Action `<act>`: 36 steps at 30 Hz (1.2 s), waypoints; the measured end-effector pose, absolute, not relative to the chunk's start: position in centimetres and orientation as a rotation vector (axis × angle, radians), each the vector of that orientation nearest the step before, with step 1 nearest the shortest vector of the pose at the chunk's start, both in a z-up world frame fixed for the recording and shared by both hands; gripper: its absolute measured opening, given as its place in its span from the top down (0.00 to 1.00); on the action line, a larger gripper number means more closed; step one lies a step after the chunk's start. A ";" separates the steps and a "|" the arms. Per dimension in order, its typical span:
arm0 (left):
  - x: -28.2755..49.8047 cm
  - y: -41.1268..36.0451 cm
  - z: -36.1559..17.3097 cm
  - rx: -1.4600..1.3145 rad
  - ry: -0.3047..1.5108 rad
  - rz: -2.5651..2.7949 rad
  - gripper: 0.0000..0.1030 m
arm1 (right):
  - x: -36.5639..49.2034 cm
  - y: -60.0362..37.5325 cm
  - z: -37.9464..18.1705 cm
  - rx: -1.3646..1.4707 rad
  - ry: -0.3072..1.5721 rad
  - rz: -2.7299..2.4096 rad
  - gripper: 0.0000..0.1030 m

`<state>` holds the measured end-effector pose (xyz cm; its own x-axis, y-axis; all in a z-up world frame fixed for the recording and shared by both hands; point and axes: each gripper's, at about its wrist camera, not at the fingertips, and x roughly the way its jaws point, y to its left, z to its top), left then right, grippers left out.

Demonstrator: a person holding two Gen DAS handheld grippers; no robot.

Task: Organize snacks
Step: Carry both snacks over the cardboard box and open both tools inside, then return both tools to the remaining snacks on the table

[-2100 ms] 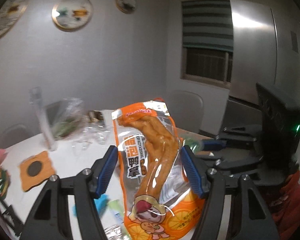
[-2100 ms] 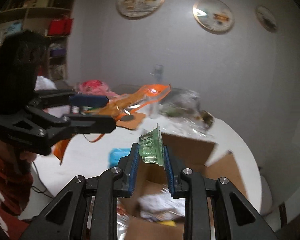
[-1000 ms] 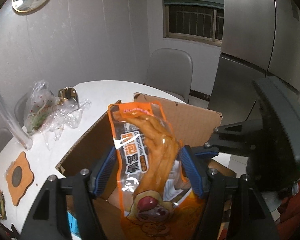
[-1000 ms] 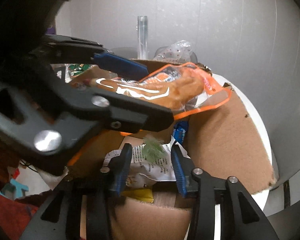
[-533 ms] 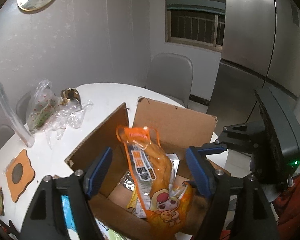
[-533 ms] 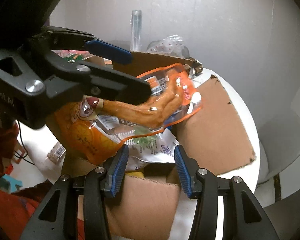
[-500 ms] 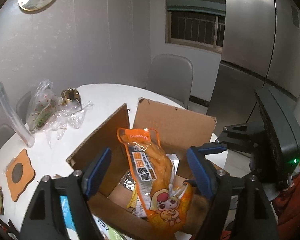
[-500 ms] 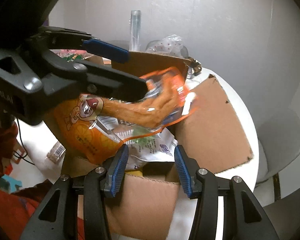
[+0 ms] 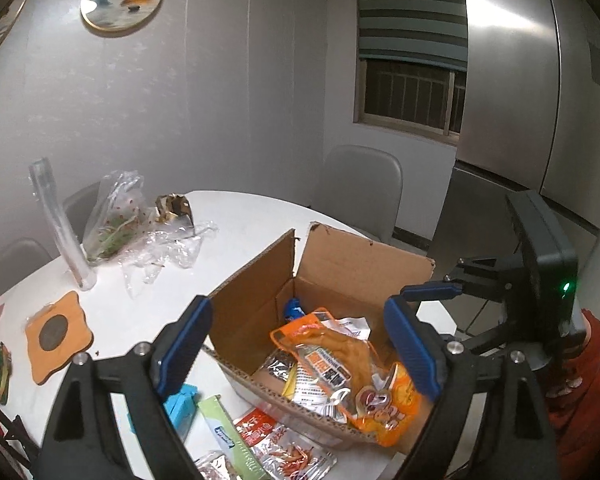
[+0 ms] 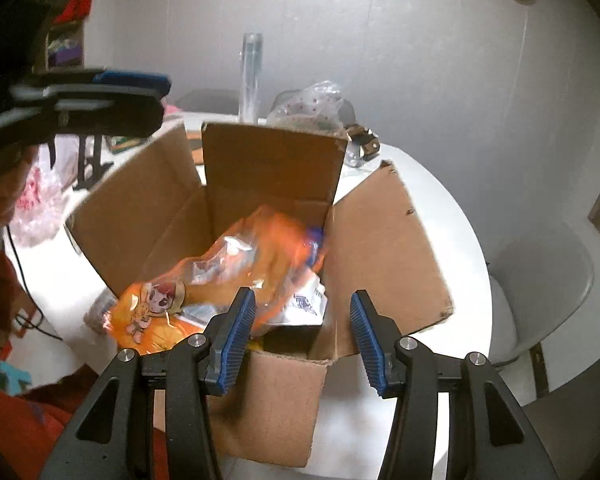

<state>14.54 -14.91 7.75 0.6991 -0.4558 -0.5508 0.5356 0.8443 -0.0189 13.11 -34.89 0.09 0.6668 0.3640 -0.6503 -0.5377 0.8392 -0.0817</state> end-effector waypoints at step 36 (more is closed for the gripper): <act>3.7 4.9 -4.4 -0.104 0.627 -0.247 0.06 | 3.2 -16.1 -2.8 -0.251 0.626 0.837 0.56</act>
<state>3.67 4.95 -4.41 0.7819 -0.2596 -0.5668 0.1968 0.9655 -0.1708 3.25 -16.09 -2.80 0.5044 0.6135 -0.6076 -0.7561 0.6537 0.0324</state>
